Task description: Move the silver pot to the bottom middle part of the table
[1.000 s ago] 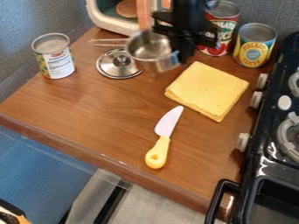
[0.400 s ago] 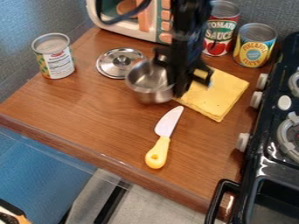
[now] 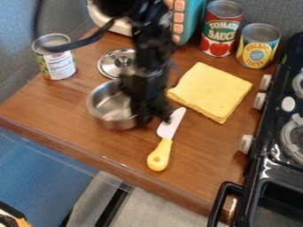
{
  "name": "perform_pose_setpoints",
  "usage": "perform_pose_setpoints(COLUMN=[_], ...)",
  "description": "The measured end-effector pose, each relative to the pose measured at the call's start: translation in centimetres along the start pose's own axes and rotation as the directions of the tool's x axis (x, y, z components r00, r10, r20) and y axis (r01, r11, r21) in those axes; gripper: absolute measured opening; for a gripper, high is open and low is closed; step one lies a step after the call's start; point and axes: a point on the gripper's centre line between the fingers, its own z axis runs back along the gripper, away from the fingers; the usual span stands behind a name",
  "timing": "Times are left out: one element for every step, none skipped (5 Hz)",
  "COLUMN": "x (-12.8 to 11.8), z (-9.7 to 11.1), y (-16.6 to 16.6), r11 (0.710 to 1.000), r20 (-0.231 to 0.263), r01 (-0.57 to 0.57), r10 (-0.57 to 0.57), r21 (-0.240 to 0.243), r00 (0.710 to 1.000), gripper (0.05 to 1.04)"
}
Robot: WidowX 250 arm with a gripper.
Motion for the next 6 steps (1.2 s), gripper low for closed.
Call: perform_pose_setpoints(x=[-1.5,-2.9,-3.5,-4.3,-3.5,-3.4], z=[-0.6,-0.4,0.0,0.4,1.5,3.4], y=[-0.2,-1.1,-1.7,-2.1,-1.5,-0.6], r11=[1.000,0.999,0.999,1.000,0.999,0.998], r20=[0.003,0.006,0.011,-0.032,-0.042,-0.026], r01=[0.027,0.052,0.048,0.004,-0.028,-0.060], r10=[-0.027,-0.052,-0.048,-0.005,0.027,0.060], r21=[0.015,0.011,-0.005,-0.025,-0.022,-0.017], r00=[1.000,0.999,0.999,0.999,0.999,0.998], gripper=[0.079,0.079,0.111,0.292,0.573,0.875])
